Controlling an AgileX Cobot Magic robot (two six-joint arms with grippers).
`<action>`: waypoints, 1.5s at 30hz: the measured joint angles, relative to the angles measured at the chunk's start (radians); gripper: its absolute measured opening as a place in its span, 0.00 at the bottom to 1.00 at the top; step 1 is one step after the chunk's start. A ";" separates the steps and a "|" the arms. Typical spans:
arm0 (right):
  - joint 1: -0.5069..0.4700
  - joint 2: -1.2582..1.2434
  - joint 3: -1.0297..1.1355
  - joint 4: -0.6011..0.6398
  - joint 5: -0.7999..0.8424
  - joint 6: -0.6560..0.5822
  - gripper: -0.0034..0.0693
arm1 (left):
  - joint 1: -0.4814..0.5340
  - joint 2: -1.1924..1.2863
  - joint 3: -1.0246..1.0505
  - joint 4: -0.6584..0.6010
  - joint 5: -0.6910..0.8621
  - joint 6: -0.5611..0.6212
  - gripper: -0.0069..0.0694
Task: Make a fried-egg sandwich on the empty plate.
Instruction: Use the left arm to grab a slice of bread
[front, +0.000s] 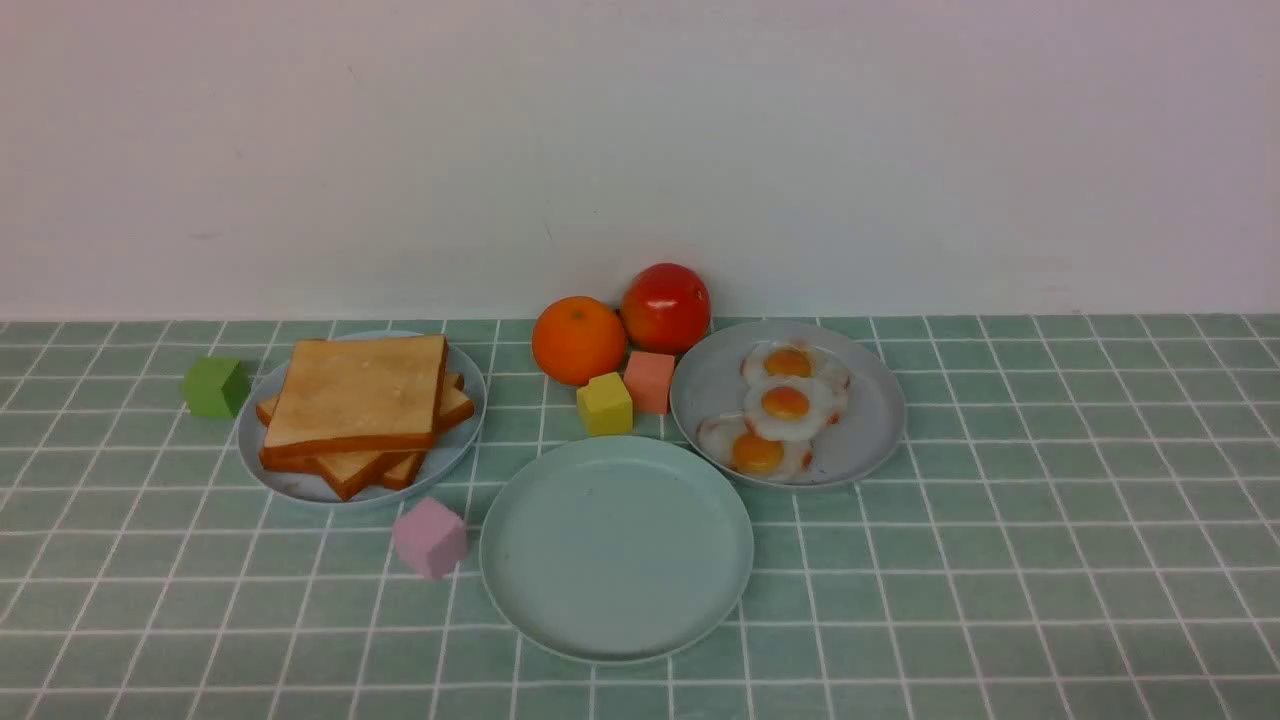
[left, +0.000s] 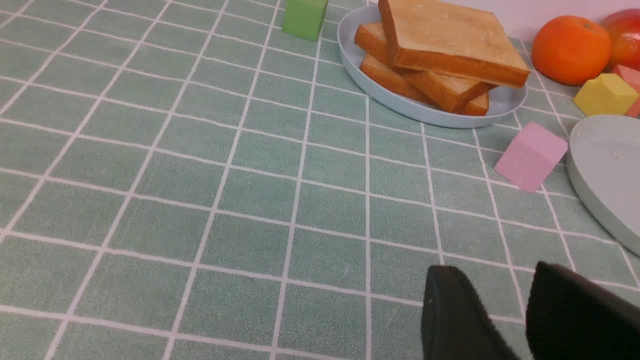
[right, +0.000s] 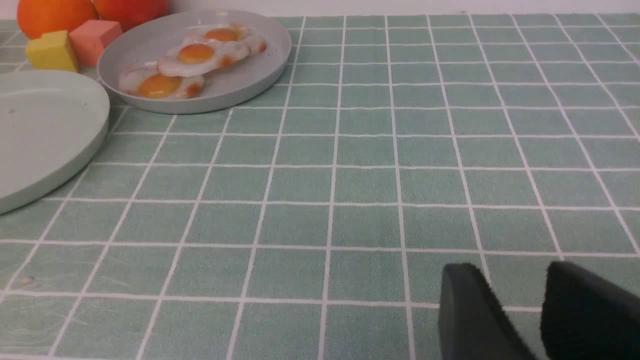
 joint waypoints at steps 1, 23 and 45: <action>0.000 0.000 0.000 0.000 0.000 0.000 0.38 | 0.000 0.000 0.000 0.000 0.000 0.000 0.40; 0.000 0.000 0.000 0.000 0.000 0.000 0.38 | 0.000 0.000 0.000 -0.232 -0.176 -0.155 0.40; 0.000 0.000 0.011 0.168 -0.077 0.105 0.38 | -0.092 0.596 -0.591 -0.392 0.292 0.262 0.07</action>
